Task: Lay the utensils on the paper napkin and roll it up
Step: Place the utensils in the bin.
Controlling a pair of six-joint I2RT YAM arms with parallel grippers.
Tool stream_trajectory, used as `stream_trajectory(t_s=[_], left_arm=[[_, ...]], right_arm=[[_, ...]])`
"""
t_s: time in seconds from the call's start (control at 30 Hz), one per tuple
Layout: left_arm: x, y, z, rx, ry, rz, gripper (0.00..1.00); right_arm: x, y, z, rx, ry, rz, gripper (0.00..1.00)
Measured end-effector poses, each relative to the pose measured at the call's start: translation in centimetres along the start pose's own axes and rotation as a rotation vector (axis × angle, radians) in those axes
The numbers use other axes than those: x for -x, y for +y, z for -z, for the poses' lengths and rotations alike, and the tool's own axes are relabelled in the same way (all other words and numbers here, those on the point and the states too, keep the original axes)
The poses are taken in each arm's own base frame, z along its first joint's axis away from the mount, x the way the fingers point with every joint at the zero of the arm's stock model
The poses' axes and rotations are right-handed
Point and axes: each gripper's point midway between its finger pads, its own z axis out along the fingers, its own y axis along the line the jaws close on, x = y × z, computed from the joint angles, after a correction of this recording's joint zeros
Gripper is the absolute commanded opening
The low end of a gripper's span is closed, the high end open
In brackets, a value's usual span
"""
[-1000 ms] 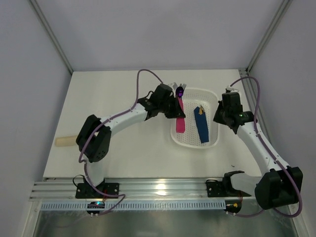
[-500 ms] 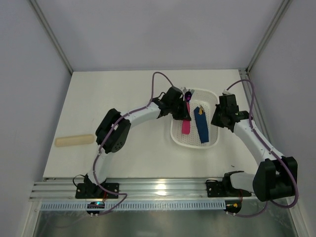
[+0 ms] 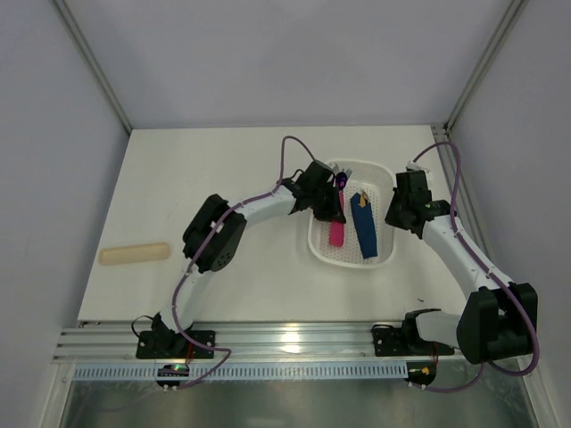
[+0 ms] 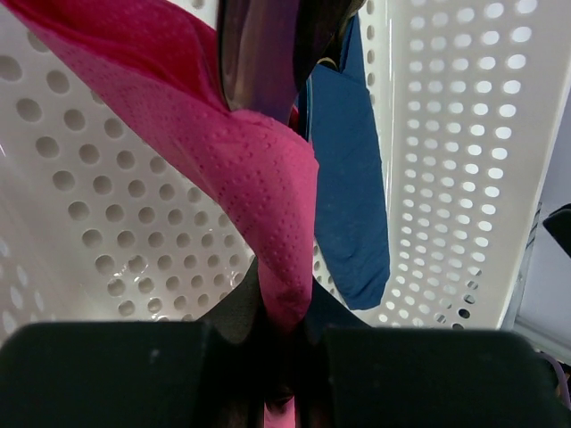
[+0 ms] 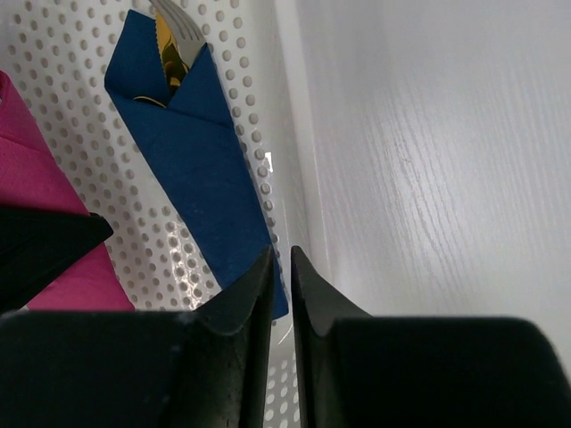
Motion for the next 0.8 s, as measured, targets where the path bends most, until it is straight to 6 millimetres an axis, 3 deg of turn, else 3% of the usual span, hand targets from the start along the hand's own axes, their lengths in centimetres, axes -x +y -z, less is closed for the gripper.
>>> stream_trajectory(t_s=[0.2,0.33,0.6,0.8], left_arm=[[-0.4,0.5,-0.4,0.015,0.016,0.024,0.0],[-0.6,0.7,-0.7,0.018,0.022,0.032,0.0],[-0.6,0.5,-1.0,0.006,0.033,0.039,0.0],[-0.9,0.3,-1.2,-0.005,0.046,0.058,0.0]], right_arm=[[0.2,-0.9,-0.2,-0.047,-0.009,0.016,0.35],[-0.2,-1.3,-0.8,-0.074,0.009,0.024,0.38],[-0.5,-1.5,-1.2,-0.086,0.024,0.029,0.37],[-1.3,-1.3,-2.1,-0.08,0.06,0.035,0.27]])
